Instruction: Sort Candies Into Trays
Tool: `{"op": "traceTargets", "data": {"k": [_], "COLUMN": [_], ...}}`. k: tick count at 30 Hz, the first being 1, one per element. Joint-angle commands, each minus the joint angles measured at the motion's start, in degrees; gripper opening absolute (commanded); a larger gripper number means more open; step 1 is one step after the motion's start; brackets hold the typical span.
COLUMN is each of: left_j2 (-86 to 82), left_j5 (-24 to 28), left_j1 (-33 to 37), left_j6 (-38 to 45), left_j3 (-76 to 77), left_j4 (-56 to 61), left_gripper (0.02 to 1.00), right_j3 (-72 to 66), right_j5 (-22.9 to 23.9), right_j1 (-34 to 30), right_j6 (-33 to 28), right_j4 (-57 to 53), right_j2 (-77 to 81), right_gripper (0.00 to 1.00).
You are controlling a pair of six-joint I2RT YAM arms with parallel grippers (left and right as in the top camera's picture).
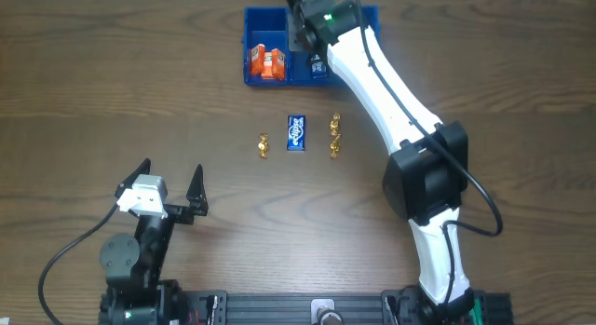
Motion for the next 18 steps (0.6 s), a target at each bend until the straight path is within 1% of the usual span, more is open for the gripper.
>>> {"op": "traceTargets", "data": {"k": [1,5,8,10,12,13,15,18], "left_j2": [-0.3,-0.3,-0.3,-0.3,-0.3,-0.3,-0.3,-0.3], "left_j5": [1.1,1.1,1.1,1.1,1.1,1.1,1.1,1.1], "left_j1": [-0.2,-0.2,-0.2,-0.2,-0.2,-0.2,-0.2,-0.2], "left_j6": [1.0,1.0,1.0,1.0,1.0,1.0,1.0,1.0], "left_j3": [-1.2,-1.2,-1.2,-1.2,-1.2,-1.2,-1.2,-1.2], "left_j4": [-1.7,-1.7,-1.7,-1.7,-1.7,-1.7,-1.7,-1.7], "left_gripper": [0.996,0.998,0.996,0.998,0.996,0.998,0.998,0.998], "right_j3": [8.6,10.3,9.7,8.1,5.2,3.6,0.4,-5.4], "right_j5": [1.5,-0.2,-1.5,-2.7,-4.9,-5.7,-5.7,-6.1], "right_j1": [1.4,3.7,5.9,6.9,8.4,9.0,10.2,10.8], "right_j6": [0.4,5.7,10.5,11.6,11.9,12.4,14.5,16.9], "right_j4": [-10.2,-21.5,-28.9,-30.2,-29.8,-29.3,-28.4,-25.6], "right_j2": [-2.6,-5.2,-5.3,-5.3,-5.3,-5.3,-5.3,-5.3], "right_gripper": [0.610,0.612,0.643,0.652,0.687,0.741,0.827,0.833]}}
